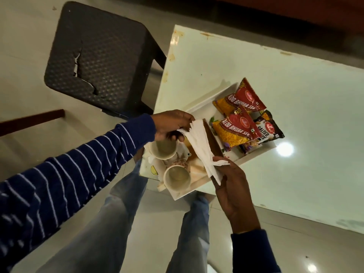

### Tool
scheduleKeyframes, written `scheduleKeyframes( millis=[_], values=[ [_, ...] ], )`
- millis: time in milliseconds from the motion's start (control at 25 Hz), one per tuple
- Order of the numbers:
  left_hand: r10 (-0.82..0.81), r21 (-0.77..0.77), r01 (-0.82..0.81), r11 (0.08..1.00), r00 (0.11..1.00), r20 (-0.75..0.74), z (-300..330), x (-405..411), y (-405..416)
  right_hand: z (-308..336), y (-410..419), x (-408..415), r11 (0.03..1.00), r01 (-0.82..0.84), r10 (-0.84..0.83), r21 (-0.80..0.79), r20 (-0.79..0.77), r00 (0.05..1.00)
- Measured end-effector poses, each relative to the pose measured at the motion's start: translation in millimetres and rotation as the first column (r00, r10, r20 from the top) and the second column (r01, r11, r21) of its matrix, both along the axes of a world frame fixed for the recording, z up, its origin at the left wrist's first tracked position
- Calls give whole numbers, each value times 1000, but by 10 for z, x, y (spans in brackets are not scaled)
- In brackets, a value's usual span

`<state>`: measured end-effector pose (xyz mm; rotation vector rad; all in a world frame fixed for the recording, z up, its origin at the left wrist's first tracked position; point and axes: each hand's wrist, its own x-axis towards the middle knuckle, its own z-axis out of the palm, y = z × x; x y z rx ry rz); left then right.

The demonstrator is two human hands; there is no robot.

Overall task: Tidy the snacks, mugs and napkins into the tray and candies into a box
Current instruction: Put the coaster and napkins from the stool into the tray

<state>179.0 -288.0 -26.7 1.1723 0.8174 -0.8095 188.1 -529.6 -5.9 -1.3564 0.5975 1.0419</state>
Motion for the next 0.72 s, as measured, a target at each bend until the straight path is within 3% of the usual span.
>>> scheduleKeyframes(
  millis=[120,280,440,720],
  values=[
    [-27,175,23,984,999,18,-52,111,-151,-41,-78,-79,981,190,-186,41,-82,979],
    [-203,440,168,882,979,33,-73,303,-270,-170,-80,22,924,383,-378,21,-116,918],
    [-207,560,147,815,977,46,-86,378,-303,-312,-25,104,926,359,-367,-116,-58,928],
    [-190,619,124,776,981,42,-128,329,-274,-474,56,29,907,342,-359,-246,-25,933]
  ],
)
